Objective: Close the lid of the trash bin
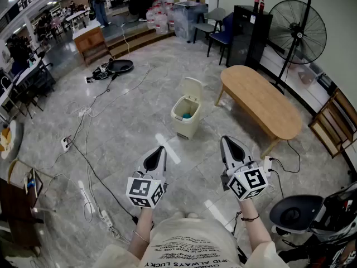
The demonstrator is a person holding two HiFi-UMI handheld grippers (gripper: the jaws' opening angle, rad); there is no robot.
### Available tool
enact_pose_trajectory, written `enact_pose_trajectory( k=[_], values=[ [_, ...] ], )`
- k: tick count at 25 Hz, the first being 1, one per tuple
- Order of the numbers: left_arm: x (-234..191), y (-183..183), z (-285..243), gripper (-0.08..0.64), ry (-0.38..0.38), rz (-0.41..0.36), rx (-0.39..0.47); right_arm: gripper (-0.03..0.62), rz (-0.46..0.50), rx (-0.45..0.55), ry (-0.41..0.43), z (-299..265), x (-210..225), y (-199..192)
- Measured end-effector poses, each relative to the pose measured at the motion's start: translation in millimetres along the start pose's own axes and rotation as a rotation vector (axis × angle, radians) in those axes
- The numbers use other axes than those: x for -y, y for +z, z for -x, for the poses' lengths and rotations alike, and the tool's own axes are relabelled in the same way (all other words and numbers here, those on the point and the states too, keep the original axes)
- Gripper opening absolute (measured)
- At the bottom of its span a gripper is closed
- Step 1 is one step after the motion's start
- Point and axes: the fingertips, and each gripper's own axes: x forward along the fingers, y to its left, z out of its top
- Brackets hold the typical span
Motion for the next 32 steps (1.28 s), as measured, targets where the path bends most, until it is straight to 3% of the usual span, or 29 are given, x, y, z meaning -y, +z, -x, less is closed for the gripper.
enact_pose_trajectory(
  k=[7,14,19,28,32],
  values=[
    [2.7,5.7,2.5,0.023,0.011,0.003,0.006,0.005,0.008,-0.032,0.003,3.6,0.0,-1.2],
    [7.0,-4.3,2.3,0.023,0.027,0.009,-0.001,0.005,-0.065,-0.025,0.066,7.3,2.3,-11.9],
    [14.2,-6.5,-1.2,0.025,0.025,0.004,-0.002,0.006,-0.039,-0.056,0.045,7.1,10.2,-20.3],
    [12.0,-11.5,-14.1,0.023,0.052,0.006,-0.016,0.215,-0.129,-0.073,0.034,-2.6,32.3,-31.9],
    [5.6,-16.6,-26.6,0.024,0.055,0.011,-0.031,0.264,-0.141,-0.09,0.045,-15.7,37.9,-40.2]
  ],
)
